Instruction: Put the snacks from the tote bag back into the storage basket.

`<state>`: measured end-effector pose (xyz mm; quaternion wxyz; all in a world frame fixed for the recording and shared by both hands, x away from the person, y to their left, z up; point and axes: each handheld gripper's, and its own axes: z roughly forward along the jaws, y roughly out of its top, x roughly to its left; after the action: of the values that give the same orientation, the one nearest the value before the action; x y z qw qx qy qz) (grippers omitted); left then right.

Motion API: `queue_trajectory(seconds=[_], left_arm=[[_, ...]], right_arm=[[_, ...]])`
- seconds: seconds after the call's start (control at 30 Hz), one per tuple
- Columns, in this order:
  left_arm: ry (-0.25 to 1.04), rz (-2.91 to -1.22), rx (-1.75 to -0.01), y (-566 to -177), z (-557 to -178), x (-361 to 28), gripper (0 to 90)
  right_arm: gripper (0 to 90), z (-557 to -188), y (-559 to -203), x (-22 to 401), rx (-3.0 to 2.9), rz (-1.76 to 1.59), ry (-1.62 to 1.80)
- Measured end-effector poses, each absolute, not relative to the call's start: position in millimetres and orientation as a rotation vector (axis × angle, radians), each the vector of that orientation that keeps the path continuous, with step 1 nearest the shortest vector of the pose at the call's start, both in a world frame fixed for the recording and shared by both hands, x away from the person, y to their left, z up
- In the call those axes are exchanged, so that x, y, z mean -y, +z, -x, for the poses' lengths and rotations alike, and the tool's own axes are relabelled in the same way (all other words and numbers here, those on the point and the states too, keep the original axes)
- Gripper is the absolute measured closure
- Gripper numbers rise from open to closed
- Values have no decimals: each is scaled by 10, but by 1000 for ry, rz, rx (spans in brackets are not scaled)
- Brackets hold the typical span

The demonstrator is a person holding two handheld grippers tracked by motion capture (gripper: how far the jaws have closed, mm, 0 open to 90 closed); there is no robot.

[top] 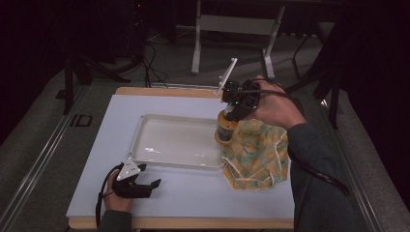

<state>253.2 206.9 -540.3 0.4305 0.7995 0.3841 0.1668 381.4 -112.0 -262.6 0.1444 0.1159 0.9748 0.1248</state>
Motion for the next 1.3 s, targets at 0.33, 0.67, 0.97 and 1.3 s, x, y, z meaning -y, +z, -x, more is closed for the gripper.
queue_trajectory(seconds=[0.33,0.67,0.97,1.3], left_arm=[[417,-1998,-955,-5403,-2533,-2067,188],[418,-2003,-952,-5403,-2532,-2062,188],[419,-2003,-952,-5404,-2531,-2060,188],[417,-2006,-952,-5402,-2532,-2060,188]], right_arm=[[589,-3797,-2726,993,-2824,-327,377],[589,-3737,-2798,888,-2824,-301,361],[588,-3698,-2890,852,-2827,-280,372],[588,-3677,-2995,828,-2836,-261,371]])
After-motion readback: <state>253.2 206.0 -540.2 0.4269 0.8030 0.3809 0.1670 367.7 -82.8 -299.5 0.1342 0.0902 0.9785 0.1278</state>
